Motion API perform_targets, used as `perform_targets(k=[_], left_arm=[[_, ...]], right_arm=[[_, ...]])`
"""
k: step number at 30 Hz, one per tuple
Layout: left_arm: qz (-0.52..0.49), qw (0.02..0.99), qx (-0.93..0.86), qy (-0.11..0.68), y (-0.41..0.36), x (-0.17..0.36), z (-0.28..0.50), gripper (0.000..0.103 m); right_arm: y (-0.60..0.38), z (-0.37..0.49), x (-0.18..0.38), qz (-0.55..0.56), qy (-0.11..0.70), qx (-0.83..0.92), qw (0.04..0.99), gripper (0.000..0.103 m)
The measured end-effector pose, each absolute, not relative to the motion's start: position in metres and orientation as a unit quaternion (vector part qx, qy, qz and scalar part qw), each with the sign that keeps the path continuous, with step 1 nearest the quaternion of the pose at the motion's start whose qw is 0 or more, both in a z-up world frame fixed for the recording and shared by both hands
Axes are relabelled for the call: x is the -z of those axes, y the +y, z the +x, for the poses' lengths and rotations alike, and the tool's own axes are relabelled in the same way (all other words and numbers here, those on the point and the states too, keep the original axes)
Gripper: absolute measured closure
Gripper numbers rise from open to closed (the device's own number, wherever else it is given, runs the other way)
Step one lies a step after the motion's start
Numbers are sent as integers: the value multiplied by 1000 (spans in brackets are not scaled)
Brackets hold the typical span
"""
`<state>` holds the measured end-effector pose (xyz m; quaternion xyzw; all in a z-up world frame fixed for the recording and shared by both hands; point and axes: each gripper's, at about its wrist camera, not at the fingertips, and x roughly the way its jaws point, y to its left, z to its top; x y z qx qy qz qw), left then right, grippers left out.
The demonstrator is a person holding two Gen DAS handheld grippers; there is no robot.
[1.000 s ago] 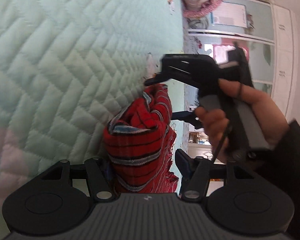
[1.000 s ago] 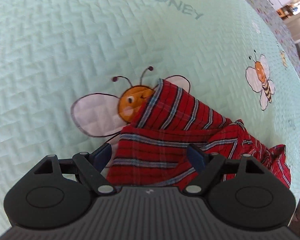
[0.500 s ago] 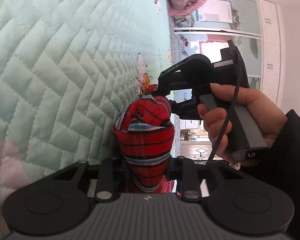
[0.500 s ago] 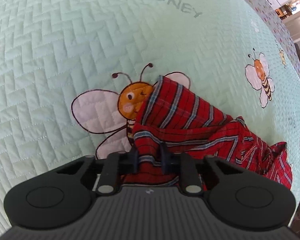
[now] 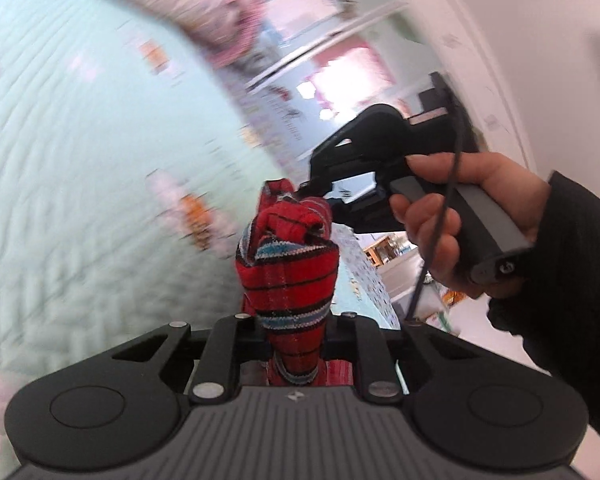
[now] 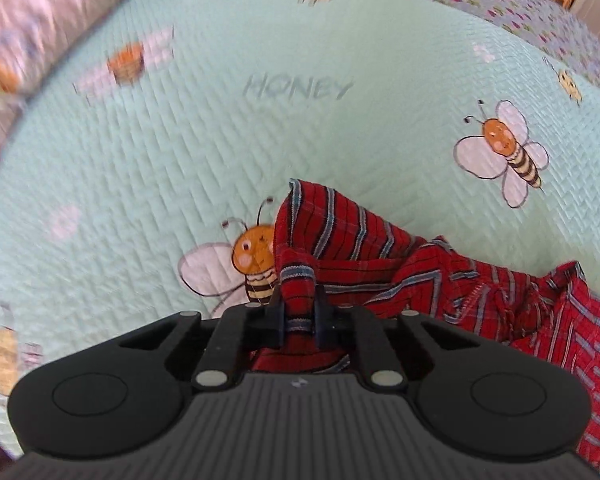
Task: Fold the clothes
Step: 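Lift the gripped shirt edge with both grippers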
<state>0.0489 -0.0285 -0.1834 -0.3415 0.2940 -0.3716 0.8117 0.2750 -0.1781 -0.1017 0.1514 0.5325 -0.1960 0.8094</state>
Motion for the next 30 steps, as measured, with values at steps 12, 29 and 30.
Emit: perform_targets(k=[12, 29, 30], left_arm=[[-147, 828, 487, 234, -145, 88, -39, 84], [157, 782, 522, 301, -306, 164, -122, 83], [166, 779, 521, 306, -309, 169, -121, 82]], right_arm=[[-330, 98, 0, 319, 386, 155, 852, 90], [-514, -106, 176, 549, 270, 142, 778, 91], [-517, -110, 189, 558, 269, 142, 772, 91]])
